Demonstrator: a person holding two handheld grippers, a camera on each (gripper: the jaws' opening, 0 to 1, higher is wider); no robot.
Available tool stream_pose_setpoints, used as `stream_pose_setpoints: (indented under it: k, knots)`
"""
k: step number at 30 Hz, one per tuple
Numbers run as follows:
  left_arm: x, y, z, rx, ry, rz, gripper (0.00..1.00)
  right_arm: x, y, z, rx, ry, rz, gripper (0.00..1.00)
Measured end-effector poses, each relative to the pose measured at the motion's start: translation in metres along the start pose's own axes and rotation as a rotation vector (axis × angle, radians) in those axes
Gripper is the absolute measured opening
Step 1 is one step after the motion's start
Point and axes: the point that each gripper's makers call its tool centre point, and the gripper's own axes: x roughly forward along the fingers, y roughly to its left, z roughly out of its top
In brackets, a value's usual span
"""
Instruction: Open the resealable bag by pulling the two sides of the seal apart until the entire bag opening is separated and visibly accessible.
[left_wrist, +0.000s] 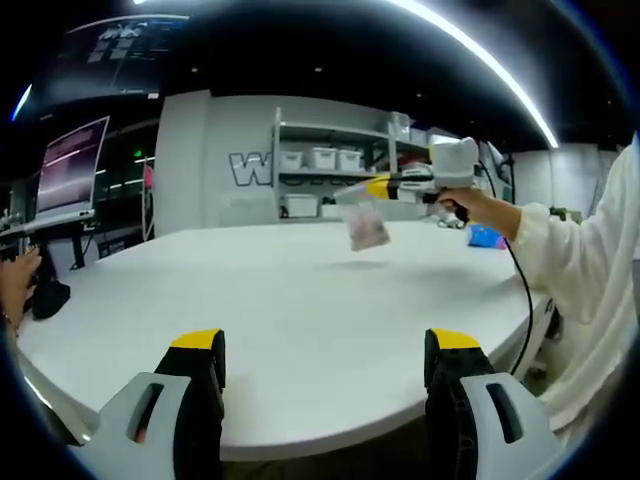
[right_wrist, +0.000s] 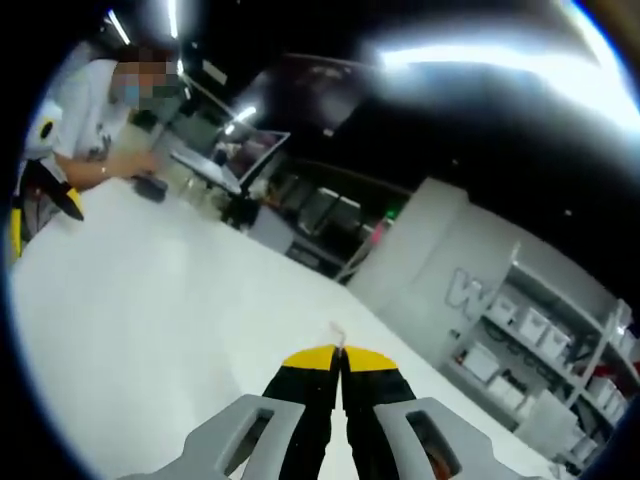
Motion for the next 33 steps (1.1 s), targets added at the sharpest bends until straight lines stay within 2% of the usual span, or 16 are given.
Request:
stream_pose_setpoints:
  k: [16,33]
  knots:
    - [-0.002,-0.002,-0.003,0.001,0.001,-0.004,0.80,-0.013,0.015,0.002,-0.012,-0.012,0.024,0.00]
    - [-0.002,-0.006,-0.002,0.003,-0.001,-0.009,0.80,-0.030,0.032,0.019,-0.041,-0.049,0.058,0.00]
